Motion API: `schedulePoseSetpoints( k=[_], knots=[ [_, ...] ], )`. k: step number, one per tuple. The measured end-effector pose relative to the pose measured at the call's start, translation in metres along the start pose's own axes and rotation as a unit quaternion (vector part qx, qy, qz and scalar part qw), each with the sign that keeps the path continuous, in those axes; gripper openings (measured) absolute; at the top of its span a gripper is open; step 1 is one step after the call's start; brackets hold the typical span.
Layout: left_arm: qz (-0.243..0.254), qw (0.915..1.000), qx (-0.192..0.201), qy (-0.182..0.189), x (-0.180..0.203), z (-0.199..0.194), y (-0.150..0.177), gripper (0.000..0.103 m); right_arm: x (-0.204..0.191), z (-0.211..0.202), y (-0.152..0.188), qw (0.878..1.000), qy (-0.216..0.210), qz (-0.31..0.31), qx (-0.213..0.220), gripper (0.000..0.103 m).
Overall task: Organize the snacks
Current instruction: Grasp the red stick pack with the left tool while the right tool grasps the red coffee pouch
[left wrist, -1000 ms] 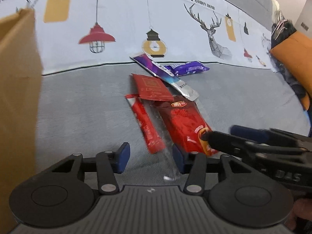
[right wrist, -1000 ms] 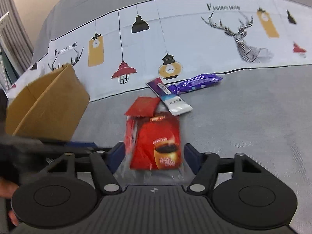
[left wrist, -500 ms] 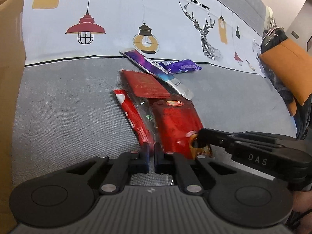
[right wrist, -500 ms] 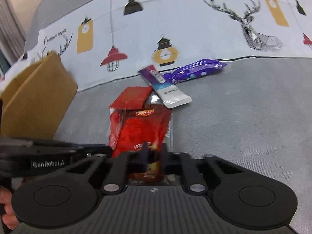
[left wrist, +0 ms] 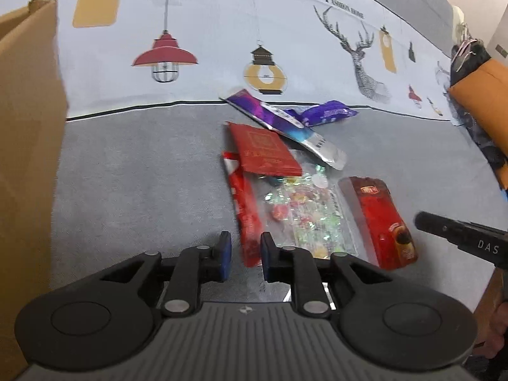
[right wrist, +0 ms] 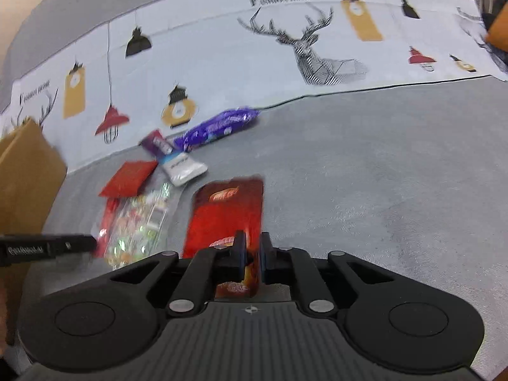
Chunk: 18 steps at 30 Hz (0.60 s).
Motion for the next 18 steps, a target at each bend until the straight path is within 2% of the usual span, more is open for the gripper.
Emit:
schedulePoseSetpoints(
  k=[1, 2, 3, 4, 5, 6, 8, 10, 12, 14, 15, 16, 17, 18],
  knots=[
    [0.005, 1.0000, -0.001, 0.004, 0.004, 0.001, -0.001, 0.020, -0.004, 0.000, -0.002, 1.000, -0.005, -0.006, 0.004, 0.017],
    [0.015, 0.9998, -0.003, 0.014, 0.011, 0.001, -0.001, 0.020, -0.007, 0.001, -0.003, 1.000, -0.005, -0.013, 0.005, 0.032],
    [0.025, 0.9995, -0.005, 0.021, 0.018, 0.002, 0.000, 0.020, -0.011, 0.004, -0.003, 1.000, -0.007, -0.025, 0.002, 0.043],
    [0.039, 0.9990, -0.007, 0.023, 0.025, 0.004, 0.001, 0.020, -0.016, 0.007, -0.003, 0.999, -0.006, -0.032, -0.002, 0.063],
    [0.053, 0.9983, -0.007, 0.022, 0.031, 0.006, 0.002, 0.020, -0.020, 0.010, -0.003, 0.999, -0.010, -0.039, -0.006, 0.071],
    [0.061, 0.9980, -0.004, 0.015, 0.033, 0.008, 0.002, 0.020, -0.024, 0.013, -0.004, 0.999, -0.014, -0.047, -0.011, 0.074],
    [0.049, 0.9988, 0.002, 0.004, 0.027, 0.011, -0.002, 0.024, -0.028, 0.020, -0.002, 0.997, 0.004, -0.075, -0.023, 0.092],
    [0.014, 0.9998, 0.000, 0.012, 0.014, 0.015, -0.007, 0.024, -0.028, 0.025, -0.001, 0.994, 0.023, -0.099, -0.028, 0.092],
    [-0.011, 0.9998, -0.001, 0.019, 0.006, 0.018, -0.013, 0.024, -0.021, 0.031, 0.001, 0.994, 0.023, -0.094, -0.041, 0.091],
    [-0.013, 0.9999, 0.003, 0.010, 0.005, 0.021, -0.020, 0.024, -0.010, 0.036, 0.004, 0.995, 0.022, -0.077, -0.058, 0.075],
    [-0.013, 0.9999, 0.006, 0.004, 0.005, 0.023, -0.023, 0.025, -0.004, 0.034, 0.001, 0.997, 0.016, -0.055, -0.053, 0.072],
    [-0.016, 0.9998, 0.007, -0.001, 0.004, 0.024, -0.026, 0.025, 0.002, 0.033, -0.002, 0.998, 0.012, -0.035, -0.047, 0.063],
    [-0.018, 0.9998, 0.009, -0.003, 0.003, 0.025, -0.028, 0.021, 0.007, 0.031, -0.003, 0.999, 0.013, -0.023, -0.043, 0.055],
    [-0.019, 0.9998, 0.010, -0.006, 0.002, 0.025, -0.029, 0.018, 0.012, 0.030, -0.003, 0.999, 0.017, -0.012, -0.042, 0.052]
  ],
)
Point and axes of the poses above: each gripper's, at about its wrist camera, not at the fingertips, and z roughly the way its jaws point, x to its right, y to its underside, the point moved 7 cm from there along z, roughly the way its jaws point
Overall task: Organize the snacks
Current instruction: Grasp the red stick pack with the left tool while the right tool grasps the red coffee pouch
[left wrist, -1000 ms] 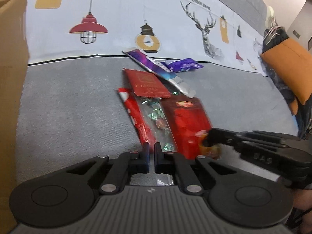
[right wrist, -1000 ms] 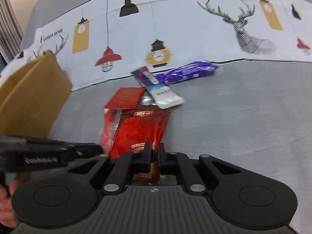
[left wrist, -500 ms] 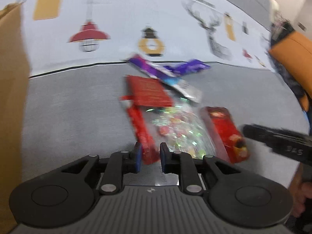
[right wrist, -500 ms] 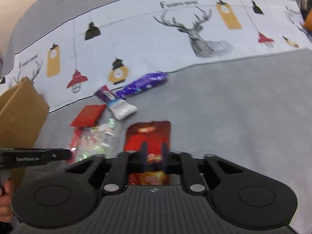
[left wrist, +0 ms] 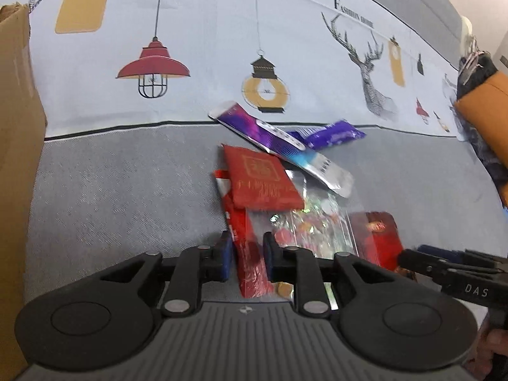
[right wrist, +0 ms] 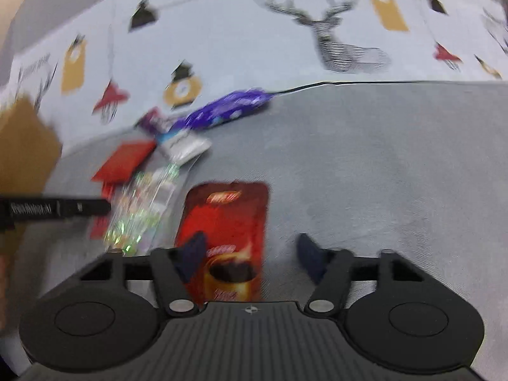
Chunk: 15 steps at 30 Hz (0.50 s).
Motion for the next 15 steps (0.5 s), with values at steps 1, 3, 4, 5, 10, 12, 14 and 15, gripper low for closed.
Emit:
schedulePoseSetpoints(
  k=[1, 3, 4, 5, 10, 12, 14, 15],
  knots=[
    [0.001, 1.0000, 0.001, -0.007, -0.002, -0.001, 0.000, 0.018, 0.001, 0.001, 0.001, 1.000, -0.003, 0.002, -0.003, 0.049],
    [0.002, 0.9996, 0.004, -0.030, -0.008, -0.005, -0.001, 0.018, -0.006, 0.003, 0.002, 1.000, -0.015, -0.009, -0.004, 0.050],
    [0.002, 0.9990, 0.006, -0.044, -0.012, -0.009, -0.001, 0.018, -0.013, 0.004, 0.004, 1.000, -0.021, -0.023, -0.006, 0.050],
    [0.002, 0.9983, 0.007, -0.058, -0.016, -0.013, -0.001, 0.017, -0.021, 0.005, 0.005, 0.999, -0.024, -0.037, -0.007, 0.051],
    [-0.014, 0.9983, -0.005, -0.056, -0.029, -0.011, 0.004, 0.017, -0.046, 0.014, 0.007, 0.996, -0.037, -0.080, -0.016, 0.075],
    [-0.012, 0.9984, 0.000, -0.055, -0.026, -0.010, 0.002, 0.017, -0.055, 0.019, 0.012, 0.992, -0.024, -0.124, -0.020, 0.079],
    [-0.022, 0.9991, -0.001, -0.036, -0.021, -0.009, -0.001, 0.018, -0.060, 0.020, 0.014, 0.988, -0.009, -0.150, -0.017, 0.076],
    [-0.025, 0.9992, 0.001, -0.030, -0.019, -0.009, -0.003, 0.018, -0.058, 0.019, 0.013, 0.989, -0.008, -0.147, -0.017, 0.073]
  ],
)
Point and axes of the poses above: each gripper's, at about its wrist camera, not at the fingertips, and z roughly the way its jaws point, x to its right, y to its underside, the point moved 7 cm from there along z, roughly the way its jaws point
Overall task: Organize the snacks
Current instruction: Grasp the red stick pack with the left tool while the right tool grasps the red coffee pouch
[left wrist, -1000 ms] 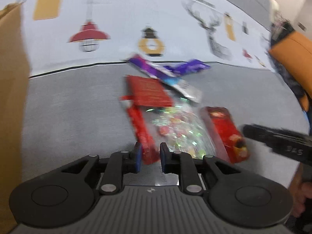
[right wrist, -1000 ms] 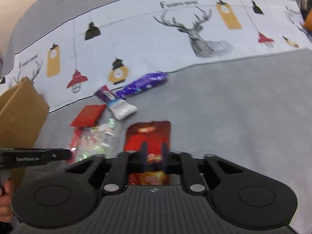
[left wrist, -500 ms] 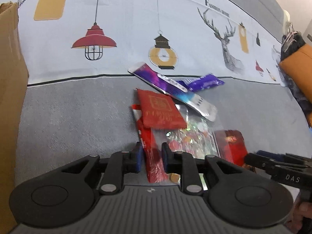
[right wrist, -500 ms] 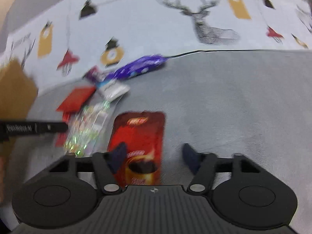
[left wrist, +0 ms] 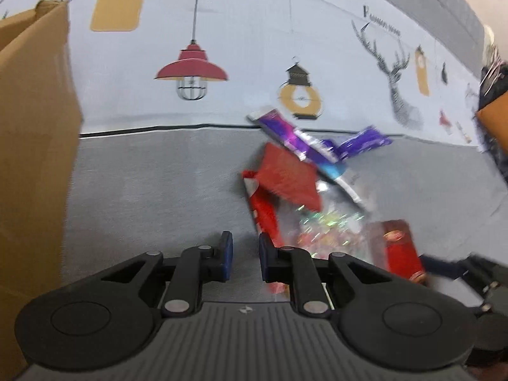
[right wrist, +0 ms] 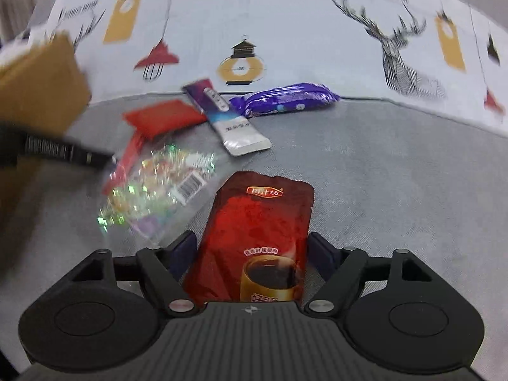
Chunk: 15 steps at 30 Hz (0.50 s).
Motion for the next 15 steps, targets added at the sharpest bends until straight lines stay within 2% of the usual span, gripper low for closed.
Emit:
schedulePoseSetpoints(
  k=[2, 5, 10, 12, 13, 14, 15],
  knots=[
    [0.008, 1.0000, -0.003, 0.004, 0.007, 0.001, -0.001, 0.018, 0.010, -0.004, 0.000, 1.000, 0.005, 0.009, 0.001, 0.056],
    [0.019, 0.9996, -0.015, 0.015, 0.016, 0.006, 0.003, 0.018, 0.026, -0.010, 0.003, 0.999, 0.021, 0.025, 0.001, 0.051],
    [0.040, 0.9991, -0.011, 0.004, 0.026, 0.013, 0.003, 0.020, 0.047, -0.015, 0.004, 0.998, 0.047, 0.050, 0.005, 0.050],
    [0.055, 0.9985, -0.004, -0.005, 0.028, 0.017, -0.001, 0.020, 0.050, -0.015, 0.006, 0.997, 0.049, 0.053, 0.007, 0.052],
    [0.061, 0.9981, -0.001, -0.009, 0.028, 0.019, -0.003, 0.020, 0.049, -0.014, 0.006, 0.997, 0.052, 0.049, 0.007, 0.058],
    [0.064, 0.9979, 0.000, -0.011, 0.027, 0.021, -0.004, 0.020, 0.048, -0.013, 0.006, 0.997, 0.058, 0.044, 0.006, 0.070],
    [0.068, 0.9976, -0.002, -0.009, 0.027, 0.022, -0.005, 0.017, 0.047, -0.011, 0.006, 0.997, 0.059, 0.039, 0.004, 0.075]
  ],
)
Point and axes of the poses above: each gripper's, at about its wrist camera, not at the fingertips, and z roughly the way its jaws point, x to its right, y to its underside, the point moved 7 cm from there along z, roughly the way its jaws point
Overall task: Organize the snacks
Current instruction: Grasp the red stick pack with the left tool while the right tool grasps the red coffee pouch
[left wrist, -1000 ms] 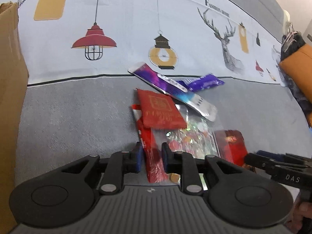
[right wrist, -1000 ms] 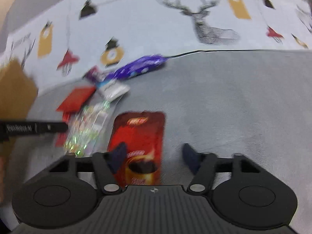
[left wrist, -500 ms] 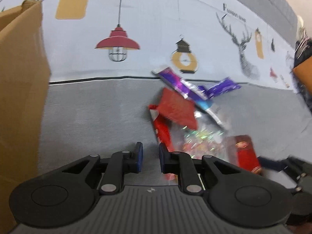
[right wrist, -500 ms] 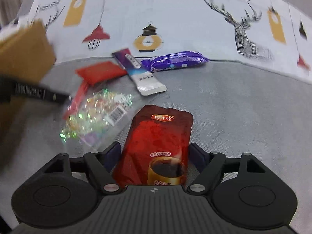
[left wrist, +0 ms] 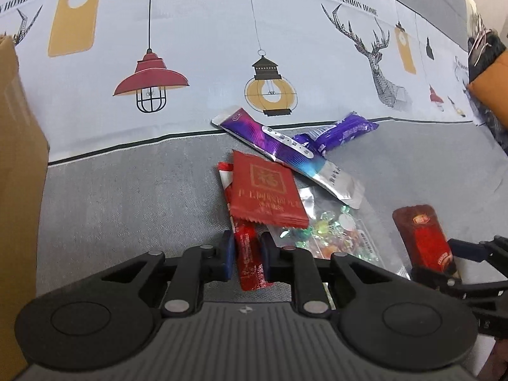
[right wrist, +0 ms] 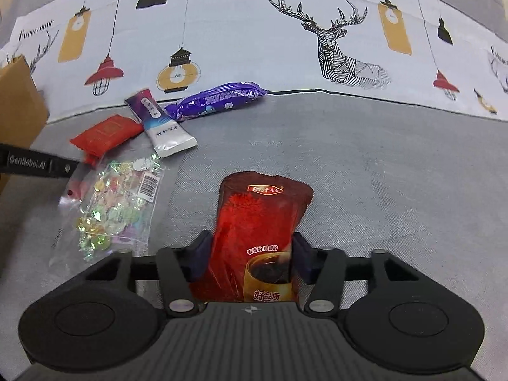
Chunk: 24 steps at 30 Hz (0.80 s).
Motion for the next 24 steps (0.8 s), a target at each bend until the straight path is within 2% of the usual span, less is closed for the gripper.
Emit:
schedulePoseSetpoints(
  k=[3, 4, 5, 8, 12, 16, 21, 24],
  knots=[
    [0.008, 1.0000, -0.004, 0.002, -0.002, -0.004, 0.004, 0.011, 0.002, 0.004, 0.000, 1.000, -0.011, 0.004, 0.005, 0.079],
    [0.008, 1.0000, -0.005, 0.001, -0.003, -0.006, 0.006, 0.011, 0.004, 0.004, -0.001, 1.000, -0.012, 0.009, 0.007, 0.071],
    [0.005, 1.0000, -0.008, -0.001, -0.004, -0.010, 0.009, 0.011, 0.007, 0.003, -0.003, 1.000, -0.010, 0.016, 0.012, 0.055],
    [-0.002, 0.9998, -0.021, 0.002, -0.008, -0.025, 0.023, 0.010, 0.012, -0.002, -0.005, 1.000, -0.007, 0.026, 0.014, 0.046],
    [-0.002, 0.9995, -0.029, 0.009, -0.013, -0.053, 0.043, 0.010, 0.006, -0.017, -0.001, 0.999, -0.004, 0.020, 0.025, 0.044],
    [0.003, 0.9997, -0.021, 0.014, -0.014, -0.087, 0.058, 0.010, -0.003, -0.045, 0.000, 0.998, -0.008, 0.026, 0.049, 0.044],
    [0.016, 0.9998, -0.005, 0.009, -0.007, -0.133, 0.063, 0.010, -0.033, -0.094, -0.005, 0.995, -0.029, 0.031, 0.092, 0.044],
    [0.018, 0.9997, 0.015, 0.006, -0.009, -0.165, 0.059, 0.010, -0.058, -0.121, -0.013, 0.991, -0.060, 0.043, 0.115, 0.044]
  ],
)
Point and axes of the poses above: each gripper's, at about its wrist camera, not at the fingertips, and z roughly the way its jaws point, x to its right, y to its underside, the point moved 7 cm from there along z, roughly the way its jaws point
